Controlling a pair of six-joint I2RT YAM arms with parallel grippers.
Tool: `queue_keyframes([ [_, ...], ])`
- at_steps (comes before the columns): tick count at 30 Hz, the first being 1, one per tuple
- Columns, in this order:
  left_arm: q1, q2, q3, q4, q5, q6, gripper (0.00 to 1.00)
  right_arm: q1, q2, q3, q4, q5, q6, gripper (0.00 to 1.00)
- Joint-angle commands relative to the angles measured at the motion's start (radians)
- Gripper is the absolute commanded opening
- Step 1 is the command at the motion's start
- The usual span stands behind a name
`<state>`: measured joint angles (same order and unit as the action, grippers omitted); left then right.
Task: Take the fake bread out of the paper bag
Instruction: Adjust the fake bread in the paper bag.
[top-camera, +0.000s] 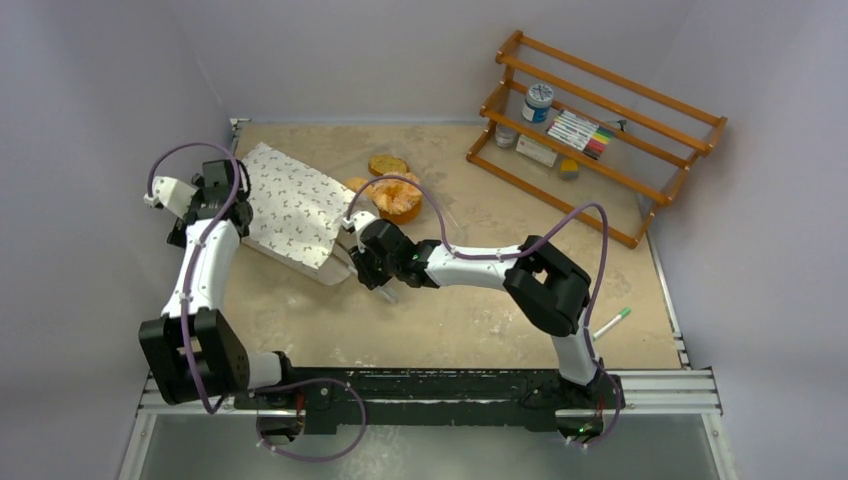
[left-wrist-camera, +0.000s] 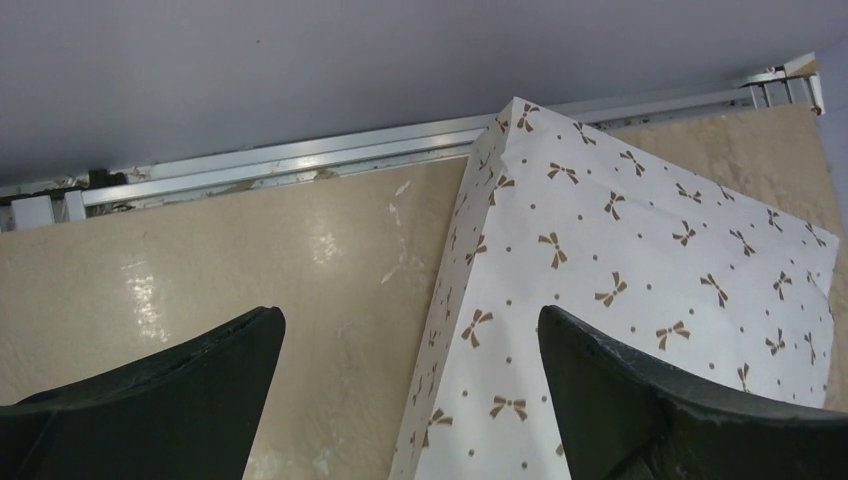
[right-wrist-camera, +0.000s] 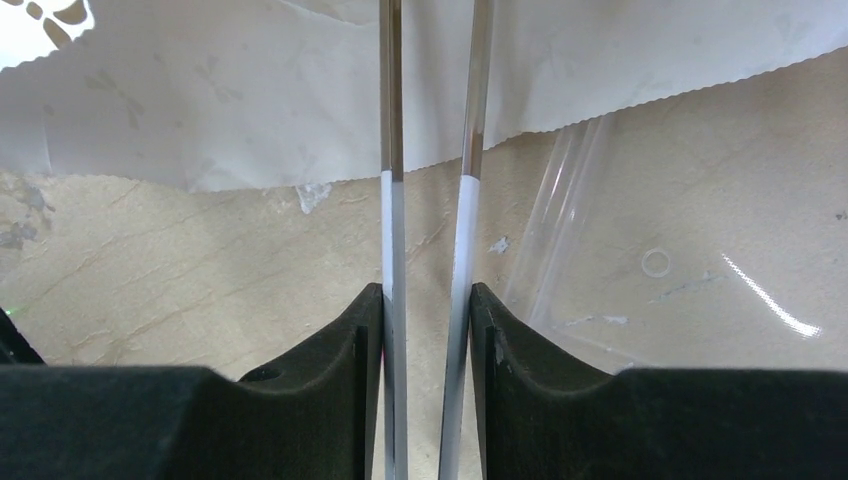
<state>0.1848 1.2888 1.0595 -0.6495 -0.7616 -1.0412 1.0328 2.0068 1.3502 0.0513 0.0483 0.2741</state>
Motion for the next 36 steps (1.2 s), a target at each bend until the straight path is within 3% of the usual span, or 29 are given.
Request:
queue_keyframes([
  [1,0.058,0.09,0.087,0.089,0.035,0.048,1.0,-0.009,-0.05,-0.002,0.049,-0.025,0.017,0.3],
  [13,0.212,0.284,0.167,0.202,0.198,0.005,1.0,-0.013,-0.019,0.009,0.049,-0.056,0.013,0.3],
  [25,0.261,0.373,0.154,0.35,0.35,-0.077,1.0,-0.015,0.016,0.035,0.037,-0.079,0.008,0.29],
  [36,0.287,0.422,0.157,0.33,0.414,-0.086,1.0,-0.016,0.023,0.046,0.035,-0.074,0.008,0.29],
])
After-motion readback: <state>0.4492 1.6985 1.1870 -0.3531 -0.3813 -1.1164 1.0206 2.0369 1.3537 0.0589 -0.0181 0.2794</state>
